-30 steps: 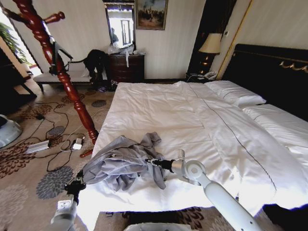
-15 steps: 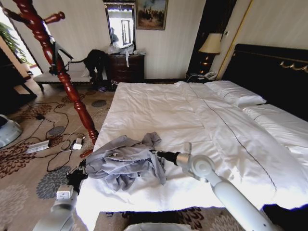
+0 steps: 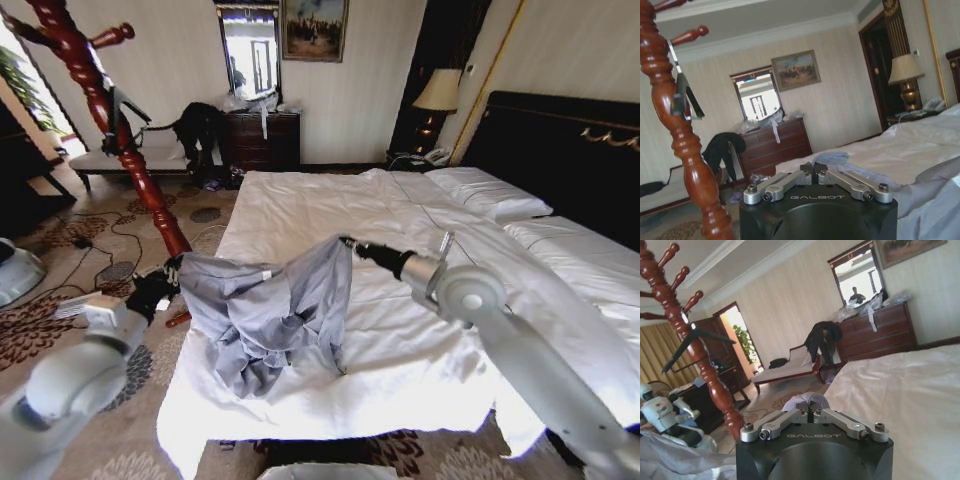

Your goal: Pick up the clothes from the bed and hang them on the clothes hanger.

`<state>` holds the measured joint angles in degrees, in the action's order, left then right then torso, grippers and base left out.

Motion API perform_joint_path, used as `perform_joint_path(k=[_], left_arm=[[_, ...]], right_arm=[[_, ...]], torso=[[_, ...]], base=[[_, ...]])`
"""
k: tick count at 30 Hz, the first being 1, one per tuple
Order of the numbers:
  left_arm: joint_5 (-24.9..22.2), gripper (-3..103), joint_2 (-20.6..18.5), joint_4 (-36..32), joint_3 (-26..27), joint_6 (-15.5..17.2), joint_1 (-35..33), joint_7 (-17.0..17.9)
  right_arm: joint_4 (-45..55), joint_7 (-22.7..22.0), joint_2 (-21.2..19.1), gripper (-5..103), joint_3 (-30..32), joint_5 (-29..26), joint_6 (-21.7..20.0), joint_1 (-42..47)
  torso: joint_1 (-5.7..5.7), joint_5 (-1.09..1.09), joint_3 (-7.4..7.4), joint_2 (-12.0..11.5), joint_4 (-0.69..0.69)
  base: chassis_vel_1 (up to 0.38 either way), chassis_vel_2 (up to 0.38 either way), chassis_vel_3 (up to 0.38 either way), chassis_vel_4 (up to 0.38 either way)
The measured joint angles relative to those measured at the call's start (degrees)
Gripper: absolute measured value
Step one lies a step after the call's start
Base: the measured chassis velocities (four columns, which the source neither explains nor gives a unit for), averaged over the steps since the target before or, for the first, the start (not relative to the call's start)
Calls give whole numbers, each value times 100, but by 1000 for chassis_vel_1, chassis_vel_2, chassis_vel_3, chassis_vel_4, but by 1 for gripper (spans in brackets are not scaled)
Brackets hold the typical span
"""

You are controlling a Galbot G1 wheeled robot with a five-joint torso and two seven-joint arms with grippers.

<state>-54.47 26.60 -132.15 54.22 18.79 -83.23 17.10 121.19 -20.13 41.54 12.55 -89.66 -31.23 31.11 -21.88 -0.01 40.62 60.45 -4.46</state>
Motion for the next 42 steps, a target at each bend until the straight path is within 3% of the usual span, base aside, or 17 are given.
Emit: perform_joint_path(k=[2, 3, 5, 9, 12, 13, 17, 18, 23, 25, 29, 34, 35, 36, 42], left_arm=[[-493, 0, -344, 313, -156, 90, 732, 136], [-493, 0, -344, 313, -156, 90, 732, 136], [-759, 0, -549, 659, -372, 102, 1358, 175], [-1143, 0, -592, 1219, -1028, 177, 2196, 234], [-1137, 0, -251, 1863, -2543, 301, 3423, 381], [-1137, 0, -251, 1863, -2543, 301, 3423, 381], [-785, 0, 438, 2759, -4351, 306, 4984, 460], [-785, 0, 438, 2759, -4351, 306, 4984, 460], [-545, 0, 1428, 4140, -6186, 150, 7121, 452], [-509, 0, 1557, 4344, -6382, 119, 7369, 419], [-464, 0, 2276, 5482, -7188, -11, 8788, 229], [-500, 0, 2811, 6412, -7509, -95, 9722, 72], [-551, 0, 2989, 6713, -7574, -104, 10058, 36], [-588, 0, 3119, 6936, -7627, -111, 10372, 18], [-597, 0, 3255, 7243, -7766, -112, 11061, -2]], right_arm=[[-128, -28, -85, 1, -27, -99, 64, -312], [-128, -28, -85, 1, -27, -99, 64, -312], [-289, -90, -97, 1, -84, -109, 107, -563], [-721, -290, 38, 1, -264, -96, 145, -953], [-1217, -442, 268, 1, -439, -65, 149, -1093], [-1217, -442, 268, 1, -439, -65, 149, -1093], [-1810, -460, 551, 1, -552, 438, 207, -1046], [-1810, -460, 551, 1, -552, 438, 207, -1046], [-2990, -322, 866, 1, -768, 992, 417, -1594], [-3236, -312, 939, 1, -841, 1049, 468, -1795], [-4210, -54, 1250, 1, -1317, 1352, 619, -2741], [-4954, 109, 1541, 1, -1702, 1631, 744, -3507], [-5285, 139, 1713, 1, -1752, 1712, 801, -3865], [-5567, 163, 1852, 1, -1783, 1762, 832, -4123], [-6340, 313, 2175, 1, -1904, 1898, 942, -4862]], torso=[[-1, 1, 0, 0, -5], [-1, 1, 0, 0, -5], [-1, 4, 0, 0, -2], [0, 2, -1, 0, 3], [-1, -5, 0, -1, 1], [-1, -5, 0, -1, 1], [-2, 0, 1, -1, -1], [-2, 0, 1, -1, -1], [-3, 7, 1, -1, -5], [-2, 4, 1, -1, -6], [-3, 0, 1, -1, 3], [-1, 8, 1, -1, -2], [-2, -3, 0, -1, -5], [-2, 1, 1, -1, -2], [0, 1, -1, 0, 1]], base=[[0, 0, 0, 0], [0, 0, 0, 0], [0, 0, 0, 0], [0, 0, 0, 0], [0, 0, 0, 0], [0, 0, 0, 0], [0, 0, 0, 0], [0, 0, 0, 0], [0, 0, 0, 0], [0, 0, 0, 0], [0, 0, 0, 0], [0, 0, 0, 0], [0, 0, 0, 0], [0, 0, 0, 0], [0, 0, 0, 0]])
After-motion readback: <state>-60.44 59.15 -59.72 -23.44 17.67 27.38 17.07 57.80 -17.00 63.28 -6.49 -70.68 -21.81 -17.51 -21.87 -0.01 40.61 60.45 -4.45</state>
